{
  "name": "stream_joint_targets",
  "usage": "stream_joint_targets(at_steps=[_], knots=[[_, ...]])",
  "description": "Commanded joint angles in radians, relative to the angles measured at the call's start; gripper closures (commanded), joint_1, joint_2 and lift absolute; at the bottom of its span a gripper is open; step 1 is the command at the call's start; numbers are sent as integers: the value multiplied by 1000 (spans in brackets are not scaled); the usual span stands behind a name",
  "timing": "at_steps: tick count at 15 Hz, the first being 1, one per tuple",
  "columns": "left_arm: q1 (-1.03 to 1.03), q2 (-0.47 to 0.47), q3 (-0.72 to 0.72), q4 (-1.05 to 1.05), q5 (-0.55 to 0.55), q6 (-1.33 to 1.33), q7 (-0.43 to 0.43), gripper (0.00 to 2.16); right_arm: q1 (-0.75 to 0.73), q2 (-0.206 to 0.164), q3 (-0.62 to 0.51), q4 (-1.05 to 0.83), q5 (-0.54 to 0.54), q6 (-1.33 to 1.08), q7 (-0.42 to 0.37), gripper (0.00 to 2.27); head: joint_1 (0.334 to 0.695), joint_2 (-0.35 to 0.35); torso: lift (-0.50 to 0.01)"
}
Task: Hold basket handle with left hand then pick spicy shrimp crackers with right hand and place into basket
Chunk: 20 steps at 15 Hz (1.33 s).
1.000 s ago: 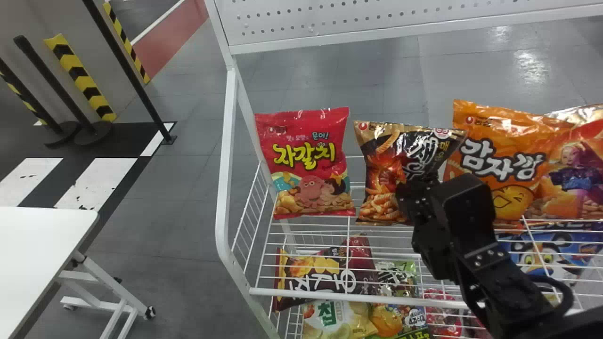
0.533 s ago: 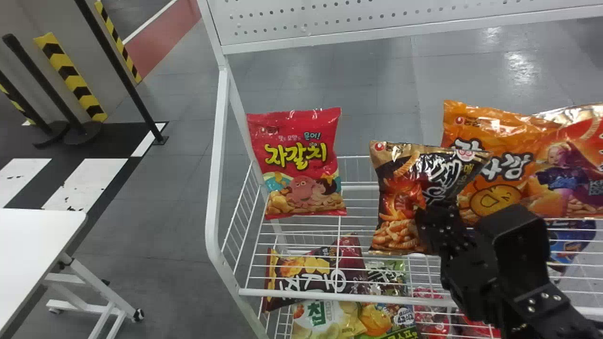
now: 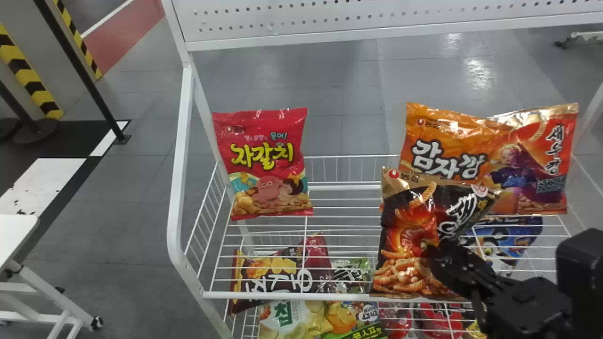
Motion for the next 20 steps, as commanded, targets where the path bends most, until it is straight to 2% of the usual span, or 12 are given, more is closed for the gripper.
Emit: stream_joint_targets(at_steps=[1,6,10,14,20], knots=[[0,0,0,4,1,0,-13,2135,33,-5,-110,-56,-95,126,40,2219,695,104,-10],[0,-1,0,4,1,3,-13,2135,49,-5,-310,-116,-287,460,172,2219,695,3,-10],[0,-3,1,3,3,3,-13,2135,64,10,-322,-102,-309,552,220,2219,695,-18,-10],[0,-5,3,1,8,3,-13,2135,64,25,-284,-21,-336,552,284,2219,695,38,-10],[0,-6,3,1,9,6,-13,2135,61,34,-156,151,-321,417,298,2219,695,165,-10]])
